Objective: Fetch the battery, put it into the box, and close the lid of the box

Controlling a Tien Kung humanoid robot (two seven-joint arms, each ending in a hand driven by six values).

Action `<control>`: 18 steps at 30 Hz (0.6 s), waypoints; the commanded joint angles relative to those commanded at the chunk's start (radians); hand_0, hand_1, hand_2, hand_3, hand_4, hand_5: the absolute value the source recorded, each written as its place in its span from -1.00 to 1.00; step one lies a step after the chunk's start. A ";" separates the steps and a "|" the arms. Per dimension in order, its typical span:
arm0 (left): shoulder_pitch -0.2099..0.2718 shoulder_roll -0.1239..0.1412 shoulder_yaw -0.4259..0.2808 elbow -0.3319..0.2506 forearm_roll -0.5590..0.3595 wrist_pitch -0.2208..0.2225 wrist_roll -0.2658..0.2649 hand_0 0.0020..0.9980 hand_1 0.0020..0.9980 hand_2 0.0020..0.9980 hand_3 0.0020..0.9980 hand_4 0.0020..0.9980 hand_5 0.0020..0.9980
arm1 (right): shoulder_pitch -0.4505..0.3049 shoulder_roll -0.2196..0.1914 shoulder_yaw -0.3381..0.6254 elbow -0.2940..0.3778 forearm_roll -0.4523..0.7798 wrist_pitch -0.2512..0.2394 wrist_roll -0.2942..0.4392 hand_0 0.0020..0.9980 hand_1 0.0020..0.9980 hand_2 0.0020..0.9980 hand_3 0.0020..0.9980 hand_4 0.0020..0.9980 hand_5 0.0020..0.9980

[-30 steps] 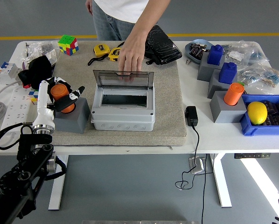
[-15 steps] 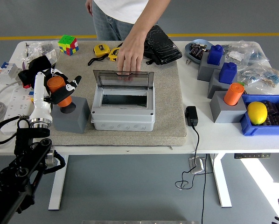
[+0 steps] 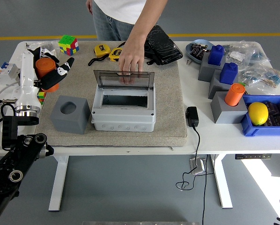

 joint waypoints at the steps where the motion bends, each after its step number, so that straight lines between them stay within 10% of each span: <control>1: -0.001 0.014 0.014 -0.023 0.046 -0.002 0.036 -0.90 -0.96 -0.85 -0.83 0.52 -0.68 | 0.000 -0.001 0.001 0.000 -0.002 0.000 0.000 0.68 0.57 0.53 0.59 1.00 1.00; 10: -0.012 0.113 0.146 -0.199 0.424 -0.093 0.291 -0.89 -0.95 -0.84 -0.83 0.54 -0.74 | 0.005 -0.004 0.002 0.000 -0.001 -0.002 -0.001 0.68 0.57 0.53 0.59 1.00 1.00; 18: -0.072 0.187 0.336 -0.247 0.577 -0.172 0.372 -0.88 -0.94 -0.84 -0.83 0.53 -0.74 | 0.007 -0.005 0.021 0.000 -0.021 -0.005 -0.007 0.68 0.57 0.53 0.59 1.00 1.00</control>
